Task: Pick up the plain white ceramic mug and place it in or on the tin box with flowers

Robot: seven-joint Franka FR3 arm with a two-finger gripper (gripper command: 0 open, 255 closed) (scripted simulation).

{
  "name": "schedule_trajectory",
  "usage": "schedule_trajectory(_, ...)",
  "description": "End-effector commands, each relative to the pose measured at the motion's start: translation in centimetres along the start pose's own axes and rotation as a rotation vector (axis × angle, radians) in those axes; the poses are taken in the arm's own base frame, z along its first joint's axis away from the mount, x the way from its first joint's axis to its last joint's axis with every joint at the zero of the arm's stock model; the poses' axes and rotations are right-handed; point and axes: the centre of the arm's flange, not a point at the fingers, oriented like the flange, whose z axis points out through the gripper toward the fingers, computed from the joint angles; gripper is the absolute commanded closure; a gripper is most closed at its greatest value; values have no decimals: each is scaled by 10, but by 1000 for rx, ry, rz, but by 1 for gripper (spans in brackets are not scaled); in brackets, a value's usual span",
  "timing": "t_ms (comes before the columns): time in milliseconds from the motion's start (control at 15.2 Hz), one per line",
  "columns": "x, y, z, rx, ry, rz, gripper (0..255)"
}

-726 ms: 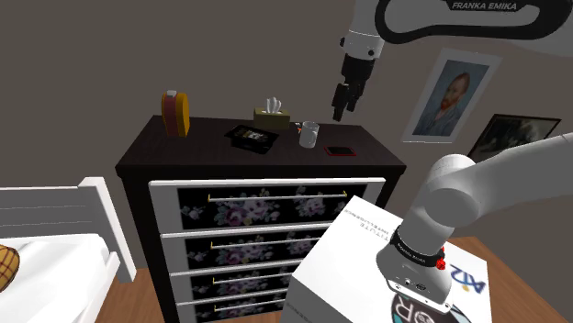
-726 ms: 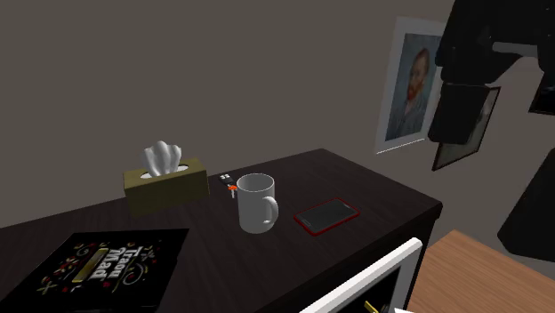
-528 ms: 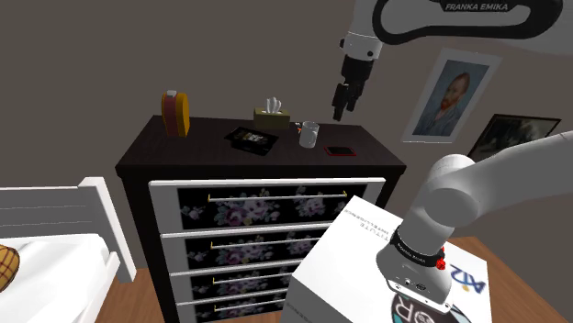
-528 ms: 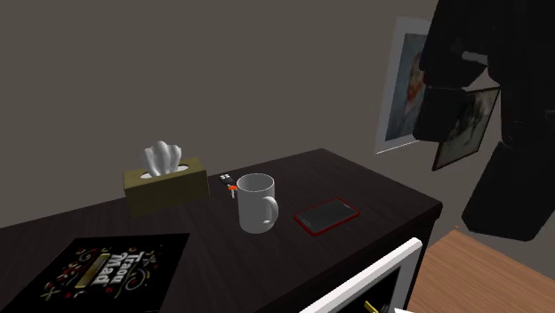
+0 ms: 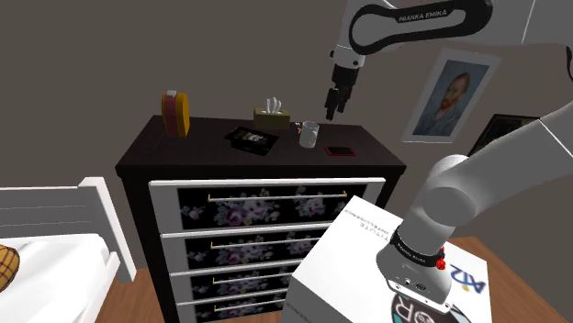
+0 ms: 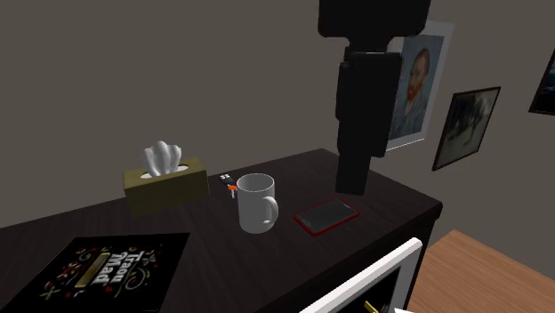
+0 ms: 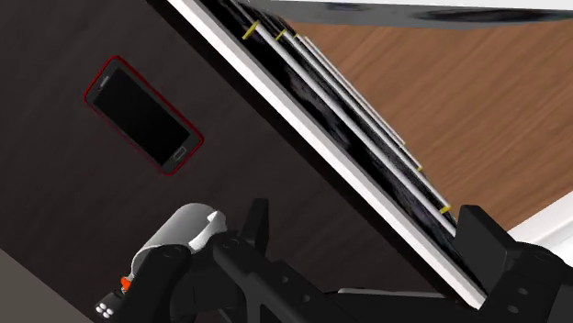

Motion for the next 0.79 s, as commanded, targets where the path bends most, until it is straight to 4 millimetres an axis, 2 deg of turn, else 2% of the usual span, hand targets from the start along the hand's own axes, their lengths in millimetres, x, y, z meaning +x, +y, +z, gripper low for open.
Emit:
schedule_trajectory(0,16,22,15,6,-5,-10,0)
schedule_trajectory(726,96,133,82,45,-33,-61,0)
